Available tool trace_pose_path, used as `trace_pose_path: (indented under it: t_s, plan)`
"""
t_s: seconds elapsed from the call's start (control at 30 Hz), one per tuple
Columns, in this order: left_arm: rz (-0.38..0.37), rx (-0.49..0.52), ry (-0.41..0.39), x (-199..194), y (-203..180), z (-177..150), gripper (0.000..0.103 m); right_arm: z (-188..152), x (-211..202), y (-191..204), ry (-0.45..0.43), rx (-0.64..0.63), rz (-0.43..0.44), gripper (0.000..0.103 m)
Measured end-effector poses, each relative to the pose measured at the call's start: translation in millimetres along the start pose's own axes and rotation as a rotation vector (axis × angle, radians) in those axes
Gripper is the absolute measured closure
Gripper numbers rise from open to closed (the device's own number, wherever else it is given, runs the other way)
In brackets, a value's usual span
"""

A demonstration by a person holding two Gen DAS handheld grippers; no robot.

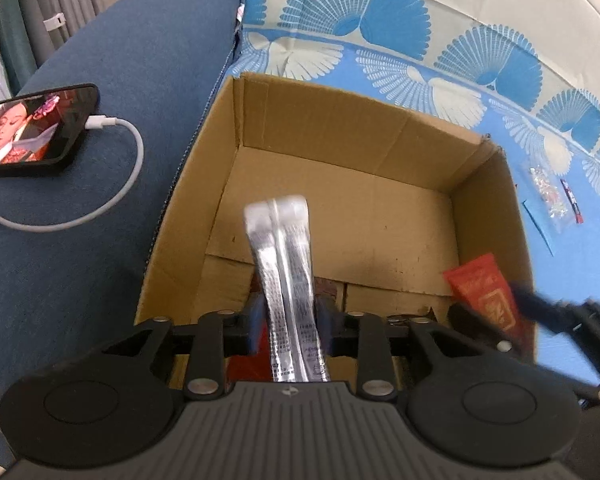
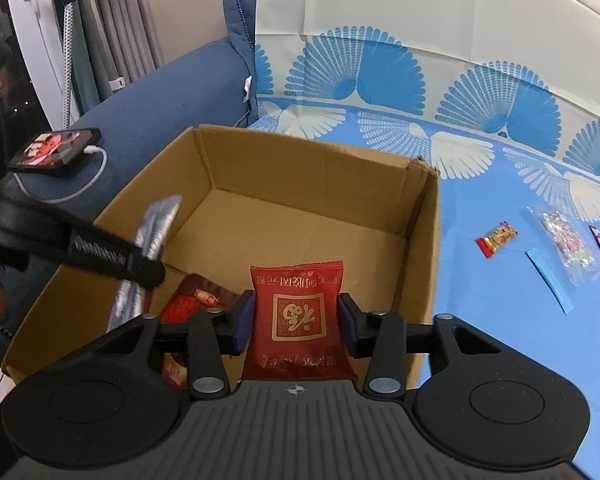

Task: Organize snacks
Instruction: 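Carry both snacks into the box and open both tools to release them, then lift both tools out of the box and move toward the remaining snacks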

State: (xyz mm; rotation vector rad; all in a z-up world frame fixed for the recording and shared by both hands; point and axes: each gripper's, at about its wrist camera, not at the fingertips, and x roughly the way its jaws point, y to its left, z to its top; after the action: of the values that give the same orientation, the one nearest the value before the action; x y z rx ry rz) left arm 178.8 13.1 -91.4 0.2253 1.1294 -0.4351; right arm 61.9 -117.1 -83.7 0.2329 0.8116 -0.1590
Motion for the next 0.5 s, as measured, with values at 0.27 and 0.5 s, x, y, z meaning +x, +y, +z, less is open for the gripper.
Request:
trace_pose_path:
  t_s: [0.27, 0.5]
  plan:
    - [0.067, 0.017, -0.093, -50, 9, -28, 0.0, -10, -50, 3, -0.022, -0.006, -0.014, 0.02]
    - [0.063, 0.005, -0.079, -103, 4, -102, 0.0, -58, -122, 26, 0.002, -0.025, -0.007, 0.009]
